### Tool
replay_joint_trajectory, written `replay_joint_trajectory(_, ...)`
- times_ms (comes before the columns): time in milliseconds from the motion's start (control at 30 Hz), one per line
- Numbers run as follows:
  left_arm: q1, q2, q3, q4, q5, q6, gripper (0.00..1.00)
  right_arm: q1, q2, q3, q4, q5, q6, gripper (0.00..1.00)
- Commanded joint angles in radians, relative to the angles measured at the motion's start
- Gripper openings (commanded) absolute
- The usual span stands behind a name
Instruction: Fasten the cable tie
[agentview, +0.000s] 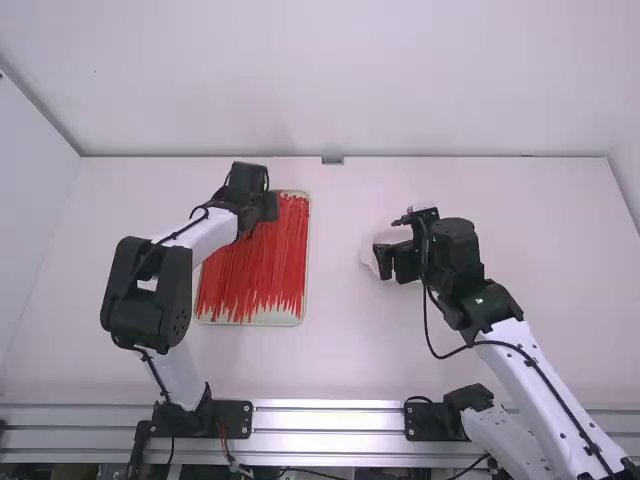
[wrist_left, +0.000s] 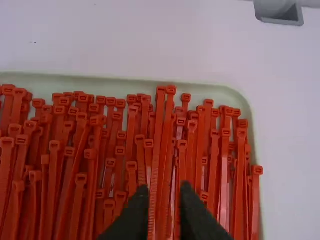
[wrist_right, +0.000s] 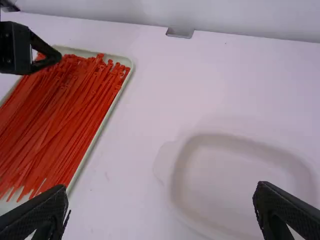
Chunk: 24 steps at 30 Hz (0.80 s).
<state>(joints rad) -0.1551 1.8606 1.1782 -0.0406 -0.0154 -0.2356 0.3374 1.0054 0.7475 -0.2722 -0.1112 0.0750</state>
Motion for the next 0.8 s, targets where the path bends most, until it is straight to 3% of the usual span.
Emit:
replay_joint_trajectory(0, 0.004, 0.006, 0.019, -0.004, 0.042, 0.039, 0.36, -0.005, 0.001, -0.008, 0.004, 0.000, -0.005, 0.98)
replay_joint_trajectory(200, 0.010, 0.006, 0.022, -0.008, 0.049, 0.034, 0.64, -0.003, 0.001, -0.008, 0.004, 0.000, -0.005, 0.98)
replay_joint_trajectory(333, 0.031, 0.006, 0.068, -0.078, 0.053, 0.014, 0.71, -0.003, 0.001, -0.008, 0.004, -0.001, -0.005, 0.98)
replay_joint_trajectory(533, 0.032, 0.006, 0.181, -0.223, 0.041, 0.021, 0.72, -0.004, 0.001, -0.008, 0.005, -0.001, -0.005, 0.98)
replay_joint_trajectory(767, 0.027, 0.006, 0.388, -0.506, -0.011, 0.049, 0.73, -0.003, 0.001, -0.008, 0.005, 0.000, -0.005, 0.98)
